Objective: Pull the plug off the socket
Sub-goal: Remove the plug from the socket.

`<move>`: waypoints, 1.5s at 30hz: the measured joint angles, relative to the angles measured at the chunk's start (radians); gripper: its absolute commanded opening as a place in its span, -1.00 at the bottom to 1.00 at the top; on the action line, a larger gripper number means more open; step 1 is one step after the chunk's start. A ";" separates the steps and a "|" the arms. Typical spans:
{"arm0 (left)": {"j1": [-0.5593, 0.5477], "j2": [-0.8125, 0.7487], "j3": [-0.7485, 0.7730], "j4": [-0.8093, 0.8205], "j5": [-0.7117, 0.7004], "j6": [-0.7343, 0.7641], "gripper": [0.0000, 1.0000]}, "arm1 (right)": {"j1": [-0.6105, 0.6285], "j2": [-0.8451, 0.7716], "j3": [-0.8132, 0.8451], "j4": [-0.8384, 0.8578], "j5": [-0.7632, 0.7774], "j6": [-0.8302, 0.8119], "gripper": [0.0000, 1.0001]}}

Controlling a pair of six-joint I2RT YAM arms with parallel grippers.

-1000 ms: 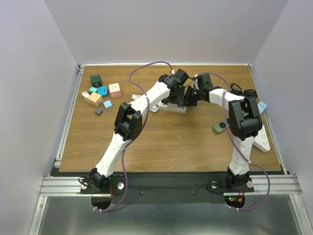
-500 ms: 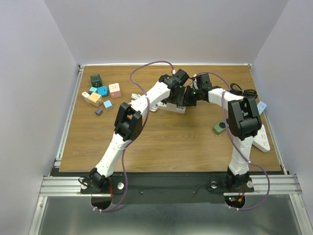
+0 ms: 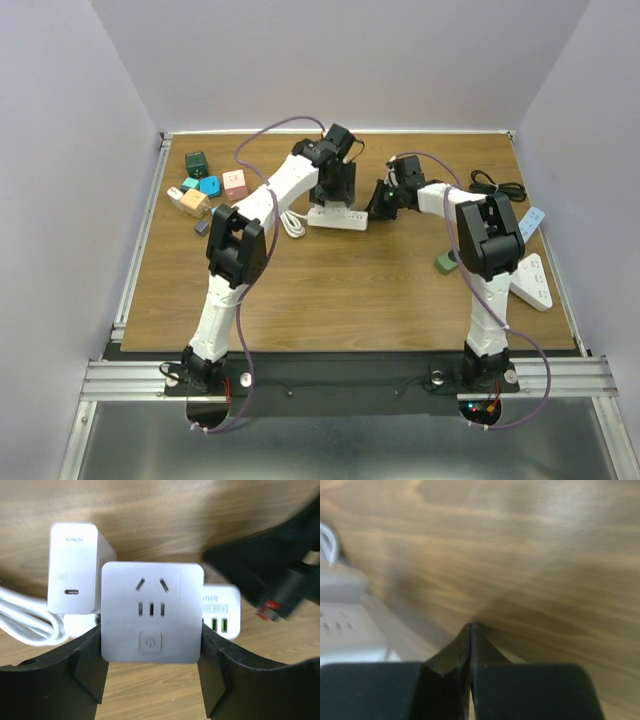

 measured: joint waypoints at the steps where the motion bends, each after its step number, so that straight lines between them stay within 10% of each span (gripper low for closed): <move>1: 0.002 -0.006 0.032 -0.018 -0.001 0.000 -1.00 | -0.011 0.016 -0.003 0.010 -0.045 -0.004 -0.99; 10: -0.098 -0.072 0.287 -0.038 -0.031 0.012 -1.00 | -0.019 0.016 0.000 0.006 -0.034 -0.008 -0.99; 27: -0.122 -0.115 -0.127 0.055 -0.238 -0.009 -1.00 | -0.096 -0.136 -0.086 -0.171 0.172 0.027 -0.99; 45: -0.139 -0.213 -0.444 0.345 -0.263 -0.080 -1.00 | -0.117 -0.277 -0.142 -0.123 -0.327 0.055 -0.99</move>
